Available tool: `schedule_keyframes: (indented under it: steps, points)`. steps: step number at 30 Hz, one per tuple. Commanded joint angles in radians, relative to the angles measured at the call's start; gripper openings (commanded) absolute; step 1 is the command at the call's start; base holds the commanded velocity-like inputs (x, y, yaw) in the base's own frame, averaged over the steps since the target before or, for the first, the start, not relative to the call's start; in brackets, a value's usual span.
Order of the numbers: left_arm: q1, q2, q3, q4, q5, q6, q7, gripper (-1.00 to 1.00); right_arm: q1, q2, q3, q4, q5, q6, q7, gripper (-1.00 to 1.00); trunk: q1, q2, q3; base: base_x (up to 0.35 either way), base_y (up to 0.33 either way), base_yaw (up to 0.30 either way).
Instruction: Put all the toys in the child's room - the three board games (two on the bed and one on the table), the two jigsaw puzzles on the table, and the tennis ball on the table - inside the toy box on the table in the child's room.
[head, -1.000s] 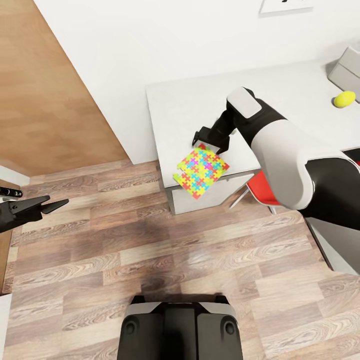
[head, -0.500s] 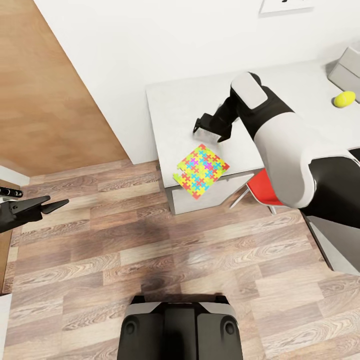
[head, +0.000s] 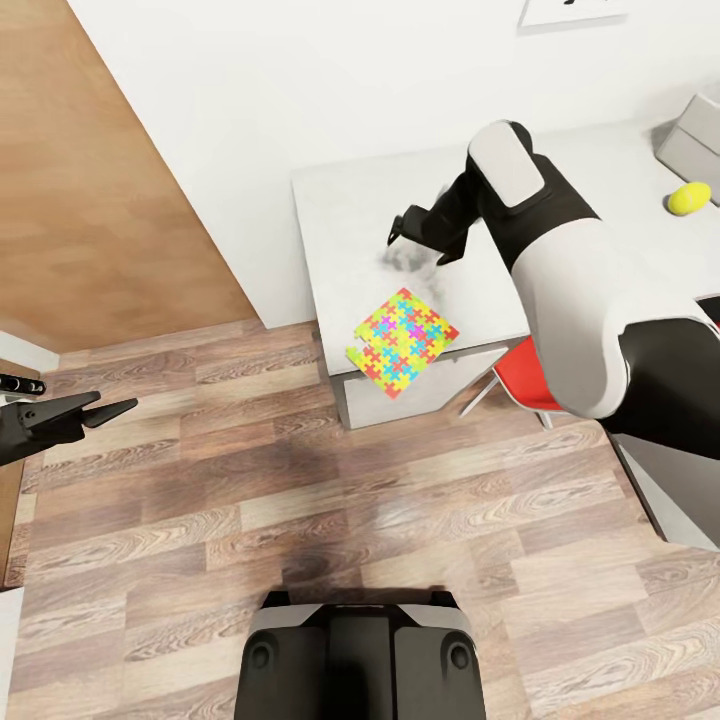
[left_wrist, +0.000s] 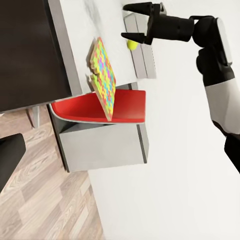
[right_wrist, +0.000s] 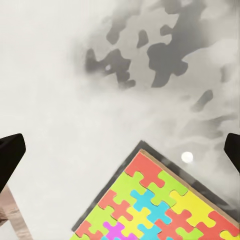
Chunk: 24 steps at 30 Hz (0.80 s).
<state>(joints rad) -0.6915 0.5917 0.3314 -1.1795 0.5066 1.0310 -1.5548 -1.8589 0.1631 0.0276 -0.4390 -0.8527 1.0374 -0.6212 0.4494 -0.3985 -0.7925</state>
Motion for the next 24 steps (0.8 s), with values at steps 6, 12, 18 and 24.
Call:
schedule_keyframes:
  steps: [6,12,18,24]
  points:
    - [0.0,0.0,0.0,0.0,0.0,0.011,-0.004,1.0,0.005,0.001,0.004,-0.025,-0.011,0.0,-0.034,1.0,0.001,-0.002,-0.001,0.0,0.0,0.0]
    - [0.0,0.0,0.0,0.0,0.0,0.011,-0.004,1.0,0.011,0.001,0.004,-0.085,-0.013,0.001,-0.077,1.0,0.001,-0.002,-0.001,0.0,0.0,0.0]
    - [0.0,0.0,0.0,0.0,-0.002,0.011,-0.002,1.0,0.013,0.001,0.005,-0.097,-0.012,0.001,-0.084,1.0,0.001,-0.002,-0.001,0.0,0.0,0.0]
    - [0.0,0.0,0.0,0.0,-0.002,0.011,-0.002,1.0,0.013,0.002,0.006,-0.099,-0.012,0.0,-0.085,1.0,0.001,-0.002,0.0,0.0,0.0,-0.019]
